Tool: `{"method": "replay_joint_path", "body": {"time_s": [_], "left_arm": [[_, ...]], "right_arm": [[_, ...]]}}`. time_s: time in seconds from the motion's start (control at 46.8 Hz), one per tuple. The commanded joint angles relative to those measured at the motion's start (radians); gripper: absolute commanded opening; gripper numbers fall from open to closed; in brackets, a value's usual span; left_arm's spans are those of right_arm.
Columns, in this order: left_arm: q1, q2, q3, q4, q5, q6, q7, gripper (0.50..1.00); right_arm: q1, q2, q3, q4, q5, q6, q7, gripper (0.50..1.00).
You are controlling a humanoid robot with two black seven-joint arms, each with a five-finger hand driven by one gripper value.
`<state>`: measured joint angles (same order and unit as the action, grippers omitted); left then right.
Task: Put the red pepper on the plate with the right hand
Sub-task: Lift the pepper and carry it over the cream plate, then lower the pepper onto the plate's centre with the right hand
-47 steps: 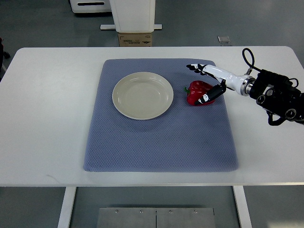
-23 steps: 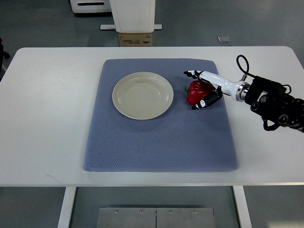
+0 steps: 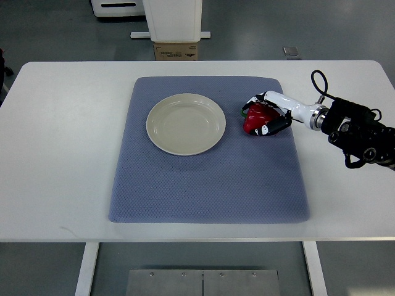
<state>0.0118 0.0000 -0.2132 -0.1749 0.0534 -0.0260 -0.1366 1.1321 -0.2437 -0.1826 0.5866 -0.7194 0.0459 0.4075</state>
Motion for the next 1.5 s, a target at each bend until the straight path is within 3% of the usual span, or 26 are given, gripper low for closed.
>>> {"method": "replay_joint_path", "body": {"time_s": [0.0, 0.043, 0.578, 1.091, 1.476], "left_arm": [[0.0, 0.0, 0.0, 0.0, -0.001, 0.0, 0.0, 1.0], [0.0, 0.0, 0.0, 0.0, 0.0, 0.0, 0.0, 1.0], [-0.001, 0.0, 0.0, 0.0, 0.0, 0.0, 0.0, 1.0], [-0.001, 0.0, 0.0, 0.0, -0.001, 0.0, 0.0, 1.0], [0.0, 0.0, 0.0, 0.0, 0.0, 0.0, 0.0, 1.0]], "right_arm": [[0.003, -0.002, 0.0, -0.001, 0.0, 0.0, -0.001, 0.527], [0.008, -0.002, 0.002, -0.001, 0.002, 0.0, -0.003, 0.5], [0.101, 0.007, 0.012, 0.004, 0.017, 0.002, -0.029, 0.5], [0.172, 0.178, 0.087, 0.002, 0.028, 0.003, -0.115, 0.5], [0.166, 0.244, 0.089, 0.004, 0.026, 0.002, -0.133, 0.5]]}}
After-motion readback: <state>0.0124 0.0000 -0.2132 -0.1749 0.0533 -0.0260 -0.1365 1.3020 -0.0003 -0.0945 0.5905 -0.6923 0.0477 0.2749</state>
